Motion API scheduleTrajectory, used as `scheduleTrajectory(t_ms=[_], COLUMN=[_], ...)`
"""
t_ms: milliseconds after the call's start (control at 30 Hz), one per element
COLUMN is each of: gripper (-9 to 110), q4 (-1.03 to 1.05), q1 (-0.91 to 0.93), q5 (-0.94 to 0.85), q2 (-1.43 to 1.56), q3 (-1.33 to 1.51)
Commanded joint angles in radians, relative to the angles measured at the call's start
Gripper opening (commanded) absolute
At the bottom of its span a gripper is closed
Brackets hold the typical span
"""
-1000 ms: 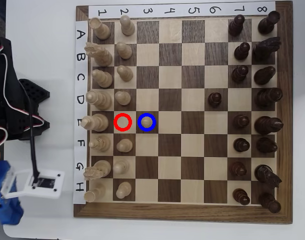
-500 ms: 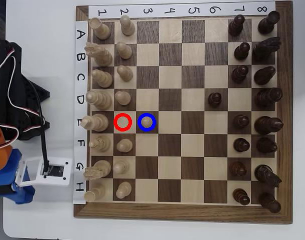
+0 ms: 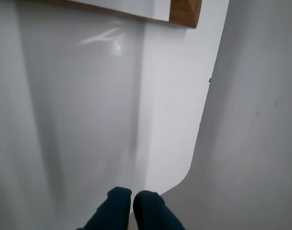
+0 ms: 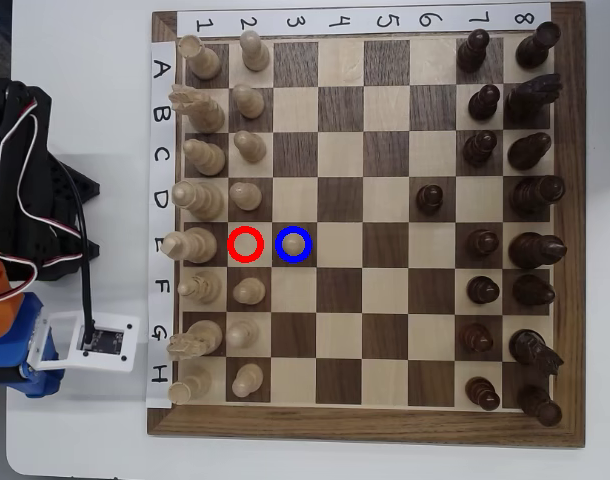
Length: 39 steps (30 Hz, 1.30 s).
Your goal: Move the piece to destination
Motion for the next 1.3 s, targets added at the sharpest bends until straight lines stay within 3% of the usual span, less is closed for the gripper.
scheduleTrajectory(t_ms=[0,1267], gripper=[0,0], q4=[-0.032,-0.038], q1=[0.055,0.066], q5=[-0.029,-0.035], q2=[0.06,0.06], q3=[-0.002,0.0])
